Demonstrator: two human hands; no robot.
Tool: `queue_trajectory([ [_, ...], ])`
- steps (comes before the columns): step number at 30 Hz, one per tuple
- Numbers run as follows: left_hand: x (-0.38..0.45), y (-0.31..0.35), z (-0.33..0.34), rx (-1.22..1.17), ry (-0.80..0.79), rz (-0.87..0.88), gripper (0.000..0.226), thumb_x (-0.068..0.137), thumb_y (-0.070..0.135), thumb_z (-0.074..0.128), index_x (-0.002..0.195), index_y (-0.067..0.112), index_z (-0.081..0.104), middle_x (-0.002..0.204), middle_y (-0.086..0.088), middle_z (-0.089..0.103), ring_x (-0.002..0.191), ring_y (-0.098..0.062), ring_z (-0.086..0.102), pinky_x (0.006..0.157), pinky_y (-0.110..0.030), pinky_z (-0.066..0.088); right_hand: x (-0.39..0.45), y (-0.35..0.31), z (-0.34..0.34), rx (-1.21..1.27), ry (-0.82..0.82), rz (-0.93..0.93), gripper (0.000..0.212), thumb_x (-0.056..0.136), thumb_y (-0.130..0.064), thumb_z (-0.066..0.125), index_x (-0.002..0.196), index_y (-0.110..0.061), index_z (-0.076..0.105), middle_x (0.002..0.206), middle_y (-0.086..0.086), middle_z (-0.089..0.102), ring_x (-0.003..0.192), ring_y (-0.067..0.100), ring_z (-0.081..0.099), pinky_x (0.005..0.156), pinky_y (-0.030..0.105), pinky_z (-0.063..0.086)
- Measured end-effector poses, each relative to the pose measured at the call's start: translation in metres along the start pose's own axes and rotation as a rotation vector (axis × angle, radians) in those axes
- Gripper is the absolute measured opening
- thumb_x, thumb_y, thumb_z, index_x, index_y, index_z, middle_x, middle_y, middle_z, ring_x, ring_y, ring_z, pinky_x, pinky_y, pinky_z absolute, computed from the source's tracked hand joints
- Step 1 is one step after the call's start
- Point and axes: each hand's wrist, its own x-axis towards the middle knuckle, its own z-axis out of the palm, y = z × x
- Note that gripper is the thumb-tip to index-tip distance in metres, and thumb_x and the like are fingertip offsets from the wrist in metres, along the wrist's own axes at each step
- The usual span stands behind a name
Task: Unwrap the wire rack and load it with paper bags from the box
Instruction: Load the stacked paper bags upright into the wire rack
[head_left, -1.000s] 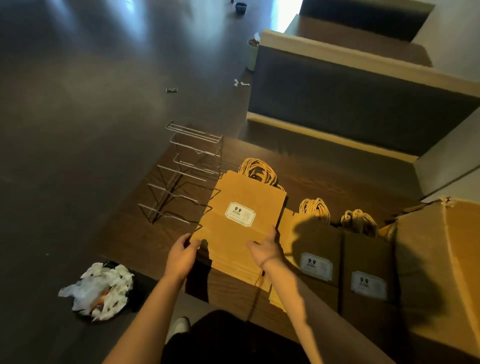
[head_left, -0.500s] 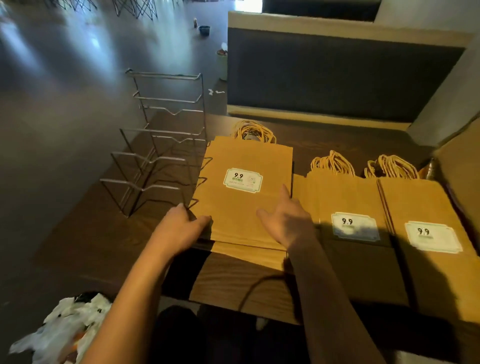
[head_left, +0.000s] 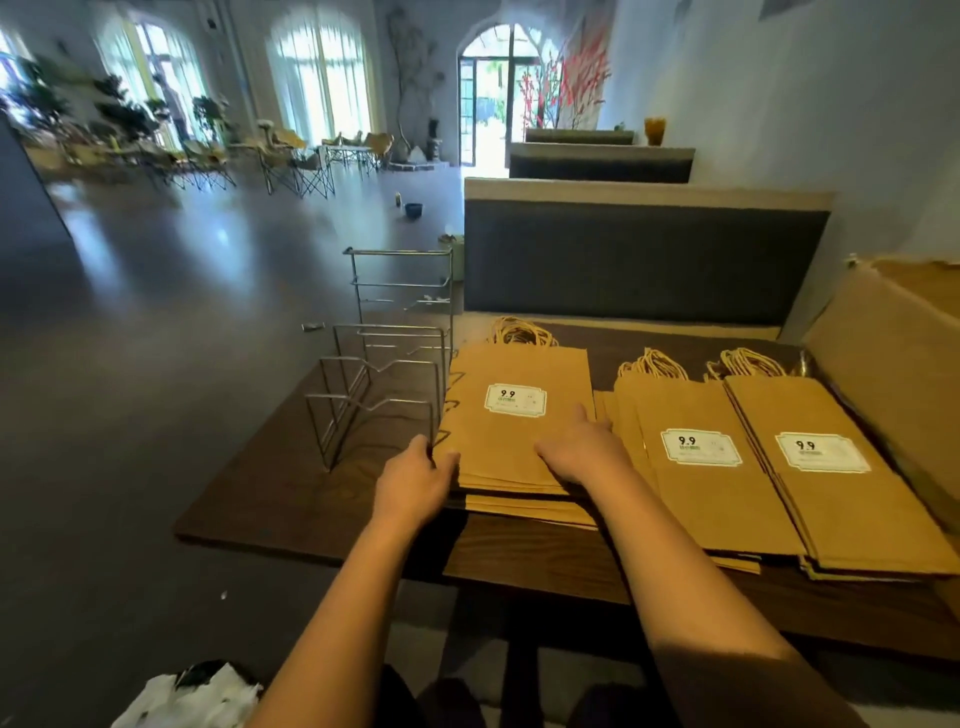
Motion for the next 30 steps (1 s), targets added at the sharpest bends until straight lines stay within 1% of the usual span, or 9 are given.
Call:
queue_trajectory([
  [4,-0.011,-0.002,-0.004,0.008,-0.020,0.083,0.027,0.101,0.045,0.056,0.098,0.018,0.050,0.096,-0.001,0.065,0.088,-0.023,0.062,0.066,-0.033,0.042,-0.013,0.002,0.001,-0.033,0.034,0.010,0.083,0.087,-0.057,0.059,0.153,-0.021,0.023,0.149,0.019,0.037,0.132,0.040,0.047,0.103,0.051,0.046],
  [7,-0.021,-0.006,-0.006,-0.025,-0.050,0.130,0.020,0.100,0.041,0.058,0.099,0.022,0.051,0.094,0.004,0.064,0.087,-0.017,0.061,0.063,-0.029,0.040,-0.022,0.004,-0.001,-0.081,0.019,0.014,0.080,0.087,-0.055,0.059,0.151,-0.019,0.028,0.146,0.020,0.039,0.129,0.039,0.050,0.101,0.048,0.048],
  [12,-0.028,-0.017,-0.012,0.001,-0.041,0.232,0.022,0.106,0.035,0.049,0.092,0.019,0.057,0.090,0.001,0.066,0.089,-0.022,0.065,0.075,-0.037,0.050,-0.034,0.011,-0.001,-0.133,0.031,0.024,0.075,0.087,-0.058,0.058,0.146,-0.017,0.038,0.141,0.018,0.047,0.124,0.038,0.054,0.098,0.045,0.050],
  [16,-0.023,-0.019,-0.016,0.142,-0.059,0.304,0.024,0.108,0.031,0.042,0.107,0.017,0.061,0.101,-0.005,0.068,0.095,-0.026,0.064,0.074,-0.034,0.044,-0.043,0.004,-0.004,-0.202,0.102,0.036,0.075,0.085,-0.061,0.062,0.143,-0.019,0.042,0.139,0.016,0.051,0.124,0.037,0.053,0.097,0.046,0.052],
  [21,-0.018,-0.018,-0.020,0.216,-0.071,0.317,0.027,0.107,0.032,0.041,0.107,0.016,0.063,0.105,-0.006,0.070,0.096,-0.027,0.064,0.079,-0.037,0.049,-0.051,-0.007,-0.011,-0.279,0.131,0.031,0.069,0.083,-0.061,0.065,0.136,-0.019,0.050,0.128,0.011,0.060,0.115,0.033,0.059,0.087,0.041,0.054],
  [23,-0.018,-0.018,-0.020,0.214,-0.067,0.325,0.027,0.105,0.032,0.042,0.105,0.017,0.064,0.104,-0.005,0.070,0.095,-0.025,0.064,0.082,-0.039,0.052,-0.052,-0.010,-0.015,-0.322,0.148,0.012,0.064,0.084,-0.059,0.066,0.132,-0.019,0.053,0.125,0.009,0.062,0.113,0.031,0.061,0.079,0.037,0.050],
  [26,-0.016,-0.017,-0.017,0.202,-0.057,0.320,0.025,0.102,0.032,0.044,0.102,0.019,0.065,0.104,-0.004,0.069,0.093,-0.024,0.064,0.078,-0.038,0.049,-0.051,-0.011,-0.020,-0.372,0.191,-0.031,0.058,0.086,-0.056,0.068,0.130,-0.020,0.054,0.123,0.006,0.064,0.112,0.029,0.062,0.071,0.035,0.046],
  [28,-0.014,-0.015,-0.016,0.206,-0.065,0.306,0.024,0.102,0.032,0.044,0.100,0.020,0.065,0.103,-0.003,0.068,0.092,-0.024,0.063,0.078,-0.038,0.049,-0.048,-0.009,-0.020,-0.368,0.215,-0.061,0.060,0.085,-0.057,0.070,0.131,-0.022,0.054,0.123,0.005,0.064,0.112,0.028,0.062,0.072,0.035,0.048],
  [30,-0.012,-0.013,-0.017,0.208,-0.074,0.295,0.024,0.102,0.032,0.044,0.100,0.020,0.065,0.103,-0.003,0.068,0.092,-0.023,0.063,0.079,-0.039,0.050,-0.042,-0.005,-0.019,-0.320,0.219,-0.067,0.069,0.082,-0.059,0.072,0.136,-0.023,0.050,0.128,0.006,0.062,0.116,0.030,0.060,0.078,0.038,0.053],
])
